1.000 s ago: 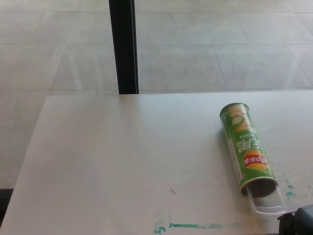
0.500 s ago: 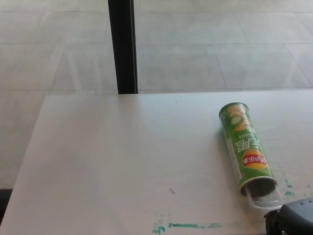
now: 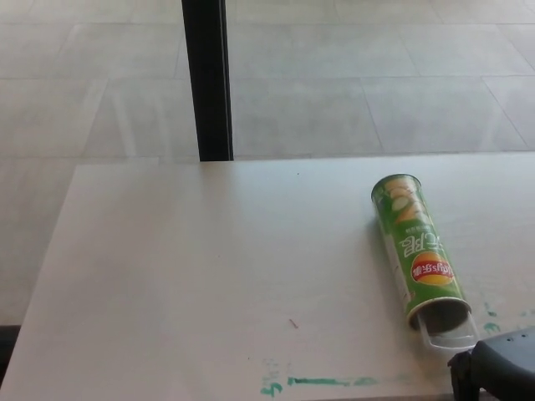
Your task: Use the right hand as a fist to push the chips tray inside its container kept in the middle of the desk
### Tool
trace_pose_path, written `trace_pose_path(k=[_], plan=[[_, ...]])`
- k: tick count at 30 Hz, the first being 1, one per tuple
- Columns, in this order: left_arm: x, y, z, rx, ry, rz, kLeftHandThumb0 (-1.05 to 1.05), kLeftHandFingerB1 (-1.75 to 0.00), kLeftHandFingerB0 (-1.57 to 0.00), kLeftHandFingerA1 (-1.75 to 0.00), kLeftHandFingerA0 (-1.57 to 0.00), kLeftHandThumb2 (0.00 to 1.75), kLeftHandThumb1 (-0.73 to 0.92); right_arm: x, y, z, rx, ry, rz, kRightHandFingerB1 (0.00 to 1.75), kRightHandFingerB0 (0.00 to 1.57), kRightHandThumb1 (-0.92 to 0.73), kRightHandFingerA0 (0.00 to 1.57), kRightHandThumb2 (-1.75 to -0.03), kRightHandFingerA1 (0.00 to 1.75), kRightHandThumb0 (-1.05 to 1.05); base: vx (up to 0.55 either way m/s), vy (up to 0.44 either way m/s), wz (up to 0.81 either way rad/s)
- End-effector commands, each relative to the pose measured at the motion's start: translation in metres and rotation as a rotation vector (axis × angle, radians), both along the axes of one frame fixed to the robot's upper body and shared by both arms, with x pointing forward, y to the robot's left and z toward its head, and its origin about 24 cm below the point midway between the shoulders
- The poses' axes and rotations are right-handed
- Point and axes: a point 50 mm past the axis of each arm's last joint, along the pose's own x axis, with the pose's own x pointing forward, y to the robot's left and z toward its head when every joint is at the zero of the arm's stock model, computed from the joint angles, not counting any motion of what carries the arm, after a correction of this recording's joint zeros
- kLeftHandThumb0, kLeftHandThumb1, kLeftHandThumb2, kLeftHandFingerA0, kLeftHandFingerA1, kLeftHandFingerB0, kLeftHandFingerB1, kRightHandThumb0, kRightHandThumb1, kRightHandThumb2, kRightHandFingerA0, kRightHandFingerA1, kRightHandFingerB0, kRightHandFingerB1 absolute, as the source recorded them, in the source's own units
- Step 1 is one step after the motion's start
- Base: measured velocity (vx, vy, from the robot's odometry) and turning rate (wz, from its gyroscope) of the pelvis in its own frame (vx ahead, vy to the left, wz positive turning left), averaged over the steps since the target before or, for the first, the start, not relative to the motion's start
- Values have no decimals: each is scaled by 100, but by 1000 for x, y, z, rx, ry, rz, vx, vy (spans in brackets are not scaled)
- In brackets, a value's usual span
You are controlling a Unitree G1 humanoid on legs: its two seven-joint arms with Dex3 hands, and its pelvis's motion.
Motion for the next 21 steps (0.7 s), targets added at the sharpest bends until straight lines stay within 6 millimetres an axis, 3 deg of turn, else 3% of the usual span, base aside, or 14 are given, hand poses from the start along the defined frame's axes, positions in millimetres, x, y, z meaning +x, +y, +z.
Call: trace_pose_path(k=[1, 2, 11, 12, 14, 17, 18, 21], plan=[[0, 6, 8, 32, -13, -3, -75, -51, -47, -65, -55, 71, 92, 14, -12, 11, 4, -72, -78, 80, 59, -75, 113, -63, 127, -84, 0, 0, 0], [-1, 7, 9, 38, -4, -5, -73, -52, -49, -66, -57, 71, 92, 16, -11, 11, 12, -80, -77, 80, 58, -54, 115, -103, 122, -82, 0, 0, 0], [-3, 6, 7, 34, 1, 5, -74, -52, -52, -65, -57, 68, 92, 32, 4, 19, -3, -92, -25, 80, 61, -54, 116, -102, 124, -81, 0, 0, 0], [-2, 6, 7, 35, 5, 2, -74, -52, -51, -65, -57, 69, 92, 34, 7, 20, -17, -86, -22, 81, 60, -76, 113, -64, 134, -86, 0, 0, 0], [-3, 6, 8, 29, -14, 1, -74, -50, -46, -65, -58, 69, 92, 43, 14, 25, -19, -73, -12, 85, 65, -76, 105, -64, 126, -86, 0, 0, 0], [-1, 7, 8, 26, -18, 6, -75, -51, -50, -67, -60, 67, 92, 47, 16, 25, -14, -64, -14, 84, 65, -76, 107, -64, 125, -86, 0, 0, 0], [-1, 7, 8, 27, -18, 4, -74, -52, -48, -68, -59, 67, 92, 48, 16, 25, -5, -59, -14, 82, 62, -56, 106, -103, 116, -84, 33, 5, 7], [-1, 6, 8, 30, -23, 5, -74, -52, -49, -68, -60, 67, 92, 47, 16, 22, 0, -66, -5, 83, 63, -55, 106, -102, 116, -84, 0, 0, 0]])
